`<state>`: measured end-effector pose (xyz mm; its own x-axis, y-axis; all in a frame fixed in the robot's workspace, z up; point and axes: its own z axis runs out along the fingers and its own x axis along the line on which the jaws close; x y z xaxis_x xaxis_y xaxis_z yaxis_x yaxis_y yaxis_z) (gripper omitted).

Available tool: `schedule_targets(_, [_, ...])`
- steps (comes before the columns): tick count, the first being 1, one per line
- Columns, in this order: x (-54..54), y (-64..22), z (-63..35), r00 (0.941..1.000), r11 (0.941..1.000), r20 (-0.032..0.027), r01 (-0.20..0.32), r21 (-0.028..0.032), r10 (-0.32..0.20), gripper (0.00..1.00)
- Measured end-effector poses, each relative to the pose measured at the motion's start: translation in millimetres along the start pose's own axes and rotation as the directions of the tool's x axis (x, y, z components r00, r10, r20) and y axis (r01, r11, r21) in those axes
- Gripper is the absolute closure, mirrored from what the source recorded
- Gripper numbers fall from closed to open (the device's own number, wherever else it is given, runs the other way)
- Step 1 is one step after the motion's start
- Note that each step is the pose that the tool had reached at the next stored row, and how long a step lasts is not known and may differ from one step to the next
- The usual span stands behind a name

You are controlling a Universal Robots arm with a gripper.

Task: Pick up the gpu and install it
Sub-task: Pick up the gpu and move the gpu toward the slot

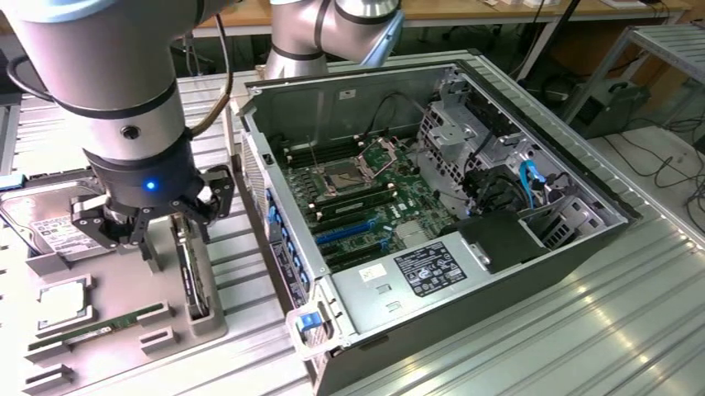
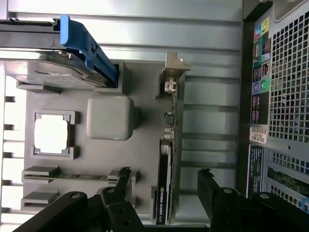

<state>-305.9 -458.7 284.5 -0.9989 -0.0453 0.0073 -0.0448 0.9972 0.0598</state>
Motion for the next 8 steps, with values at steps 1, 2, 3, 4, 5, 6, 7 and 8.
schedule_targets(1, [0.0, -0.1, 2.0, 1.0, 1.0, 0.0, 0.0, 0.0, 0.0, 0.34])
schedule_targets(2, [0.0, -0.2, 3.9, 1.0, 1.0, 0.0, 0.0, 0.0, 0.0, 0.34])
schedule_targets(3, [0.0, -0.4, 5.9, 1.0, 1.0, -0.0001, 0.0, 0.0, 0.0, 0.34])
schedule_targets(4, [0.0, -0.5, 7.8, 1.0, 1.0, -0.0001, 0.0, 0.0, 0.0, 0.34])
schedule_targets(5, [0.0, -0.6, 9.6, 1.0, 1.0, -0.0001, 0.0, 0.0, 0.0, 0.34])
schedule_targets(6, [0.0, -0.7, 11.3, 1.0, 1.0, -0.0003, 0.0, 0.0, 0.0, 0.34])
schedule_targets(7, [-0.1, -0.8, 13.1, 1.0, 1.0, -0.0005, 0.0, -0.0001, 0.0, 0.34])
schedule_targets(8, [-0.1, -0.9, 14.7, 1.0, 1.0, -0.0007, 0.0, -0.0001, 0.0, 0.34])
